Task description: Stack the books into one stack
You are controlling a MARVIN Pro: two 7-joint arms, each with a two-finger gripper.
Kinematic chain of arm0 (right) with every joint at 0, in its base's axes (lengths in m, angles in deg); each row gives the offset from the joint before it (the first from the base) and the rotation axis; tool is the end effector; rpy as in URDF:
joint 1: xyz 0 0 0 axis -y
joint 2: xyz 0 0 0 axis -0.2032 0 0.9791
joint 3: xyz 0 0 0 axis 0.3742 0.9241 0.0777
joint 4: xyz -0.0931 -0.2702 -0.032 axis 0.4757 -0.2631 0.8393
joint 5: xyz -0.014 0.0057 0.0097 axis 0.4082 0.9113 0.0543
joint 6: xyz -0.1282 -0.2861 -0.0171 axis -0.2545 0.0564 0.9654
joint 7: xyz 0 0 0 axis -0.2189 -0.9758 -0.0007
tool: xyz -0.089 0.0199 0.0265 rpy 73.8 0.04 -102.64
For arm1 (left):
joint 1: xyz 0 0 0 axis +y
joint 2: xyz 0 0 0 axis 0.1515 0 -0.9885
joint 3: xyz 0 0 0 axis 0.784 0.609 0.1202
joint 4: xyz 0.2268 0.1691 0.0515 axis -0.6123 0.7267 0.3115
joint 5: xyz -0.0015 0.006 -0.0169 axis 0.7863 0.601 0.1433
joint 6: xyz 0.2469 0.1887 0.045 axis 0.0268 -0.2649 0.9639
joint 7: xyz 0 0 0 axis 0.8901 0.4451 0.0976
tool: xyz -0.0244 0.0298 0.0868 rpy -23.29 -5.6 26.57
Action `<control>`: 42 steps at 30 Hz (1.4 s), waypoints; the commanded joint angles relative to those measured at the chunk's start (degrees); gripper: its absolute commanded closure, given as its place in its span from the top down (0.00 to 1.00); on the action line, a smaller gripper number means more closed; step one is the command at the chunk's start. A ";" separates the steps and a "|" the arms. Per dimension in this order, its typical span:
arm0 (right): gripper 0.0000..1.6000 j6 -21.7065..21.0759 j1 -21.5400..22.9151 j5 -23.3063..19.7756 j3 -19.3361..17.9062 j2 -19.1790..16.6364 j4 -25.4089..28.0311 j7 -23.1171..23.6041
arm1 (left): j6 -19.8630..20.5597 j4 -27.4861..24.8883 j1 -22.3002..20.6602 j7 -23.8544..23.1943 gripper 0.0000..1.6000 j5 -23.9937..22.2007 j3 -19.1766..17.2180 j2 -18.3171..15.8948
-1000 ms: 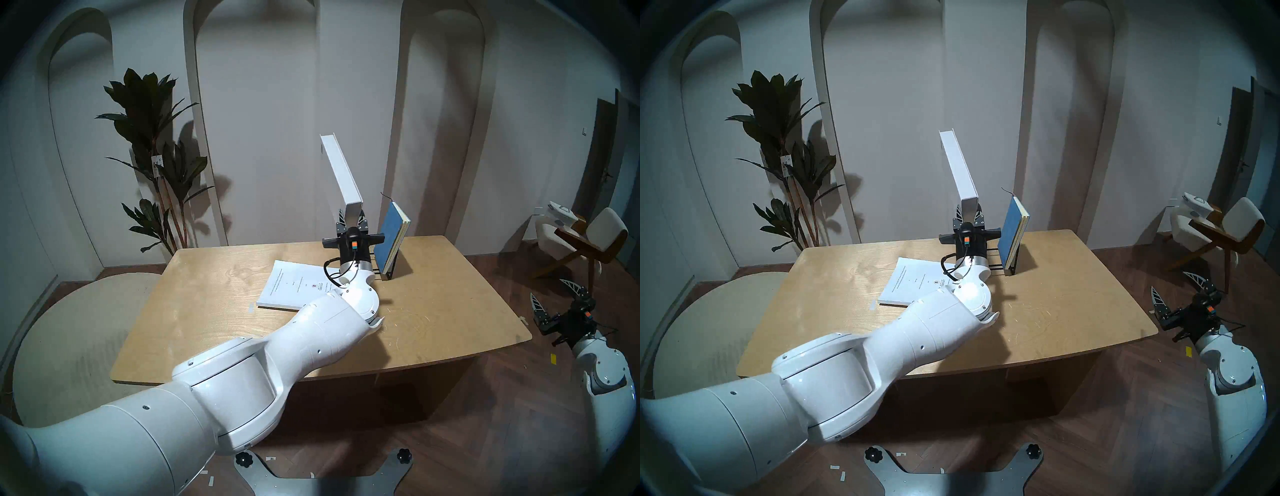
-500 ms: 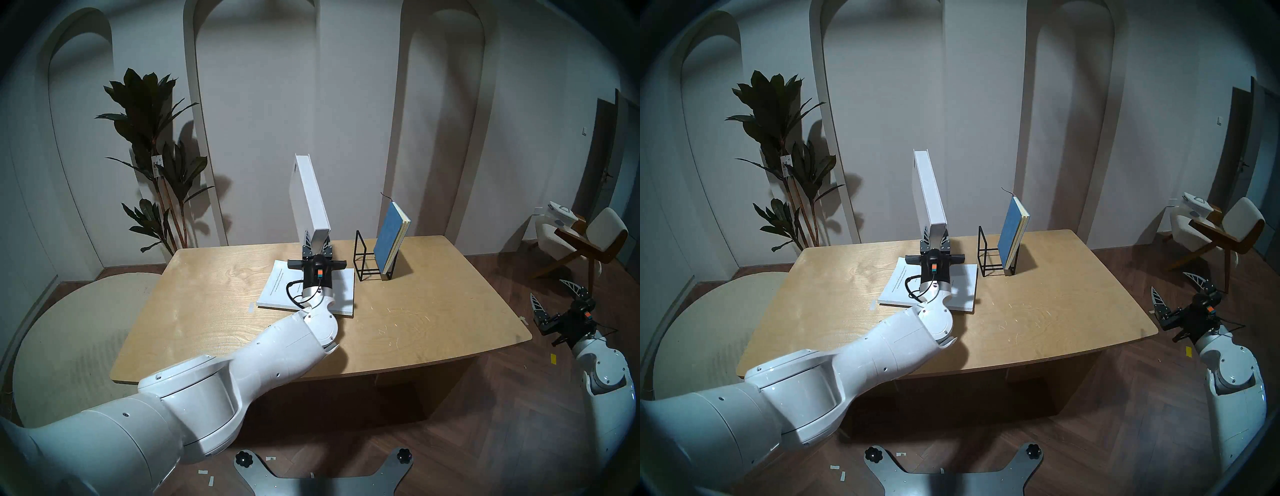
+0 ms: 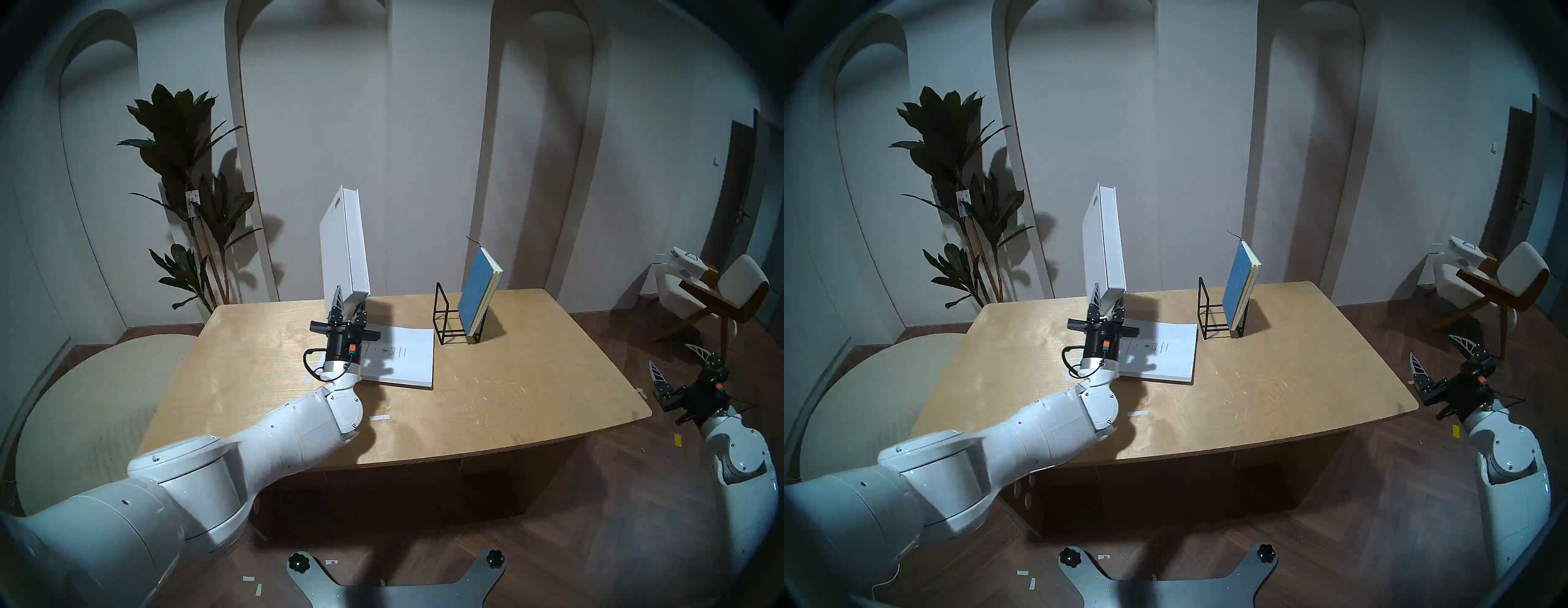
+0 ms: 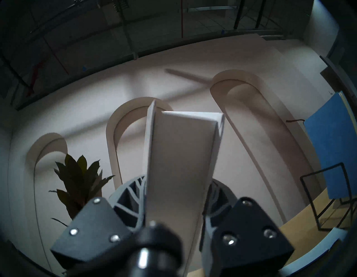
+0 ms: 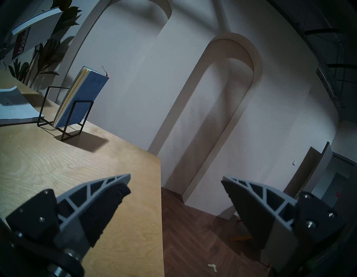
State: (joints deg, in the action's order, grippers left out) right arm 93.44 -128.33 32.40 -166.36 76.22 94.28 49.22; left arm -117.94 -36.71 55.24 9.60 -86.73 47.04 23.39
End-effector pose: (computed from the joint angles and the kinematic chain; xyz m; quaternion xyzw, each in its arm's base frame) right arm 0.2857 -0.3228 -0.2413 0.6809 0.1717 0.6845 0.1961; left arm 0.5202 -0.0556 -0.3174 -0.4423 0.1382 -0.8679 0.1790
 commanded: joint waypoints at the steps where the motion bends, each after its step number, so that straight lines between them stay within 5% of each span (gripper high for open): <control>1: 1.00 0.21 0.33 0.00 -0.29 -0.37 0.51 0.00 | 0.81 -0.87 -2.89 2.09 0.00 5.79 1.52 -5.80; 25: 1.00 0.28 0.72 -0.02 -0.13 -0.45 0.23 0.01 | 6.12 -6.14 -5.87 6.12 0.00 30.45 13.03 -19.61; 42: 1.00 0.49 0.69 0.04 -0.35 -0.54 0.58 0.11 | 13.74 -14.18 -12.98 7.44 0.00 56.36 21.52 -30.16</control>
State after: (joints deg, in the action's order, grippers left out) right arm 93.46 -127.75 32.35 -166.07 76.21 93.80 49.21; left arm -106.73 -46.76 47.76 16.14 -38.91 66.96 -2.33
